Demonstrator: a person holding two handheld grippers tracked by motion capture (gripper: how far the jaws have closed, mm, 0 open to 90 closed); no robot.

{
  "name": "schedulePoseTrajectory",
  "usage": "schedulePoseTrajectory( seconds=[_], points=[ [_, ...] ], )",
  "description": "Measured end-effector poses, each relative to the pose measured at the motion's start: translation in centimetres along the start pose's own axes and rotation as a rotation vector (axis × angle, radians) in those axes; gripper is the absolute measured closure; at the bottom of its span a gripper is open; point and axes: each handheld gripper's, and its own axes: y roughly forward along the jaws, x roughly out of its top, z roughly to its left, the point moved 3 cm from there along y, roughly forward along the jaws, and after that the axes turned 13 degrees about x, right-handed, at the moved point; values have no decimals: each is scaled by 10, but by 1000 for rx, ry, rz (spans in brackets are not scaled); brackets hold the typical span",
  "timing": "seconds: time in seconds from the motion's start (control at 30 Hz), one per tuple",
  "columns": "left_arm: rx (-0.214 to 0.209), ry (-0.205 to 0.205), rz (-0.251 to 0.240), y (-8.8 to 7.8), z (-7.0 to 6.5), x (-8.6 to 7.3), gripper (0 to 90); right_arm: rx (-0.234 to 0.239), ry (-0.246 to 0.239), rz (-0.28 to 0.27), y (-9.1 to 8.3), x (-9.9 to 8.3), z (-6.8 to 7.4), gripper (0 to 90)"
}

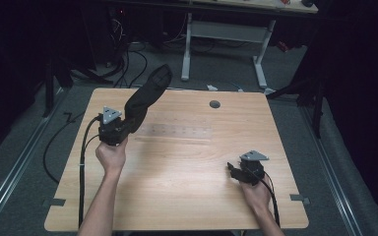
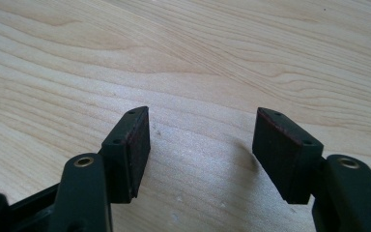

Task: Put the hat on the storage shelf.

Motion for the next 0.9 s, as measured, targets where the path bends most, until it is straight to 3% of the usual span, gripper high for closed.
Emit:
schedulePoseTrajectory(
  seconds=[0.67, 0.9],
  points=[
    [20, -20, -14, 0, -1, -2, 859, -6, -6, 1, 0, 0, 1, 387],
    [27, -52, -5, 0, 0, -2, 857, -5, -8, 1, 0, 0, 2, 387]
  ],
)
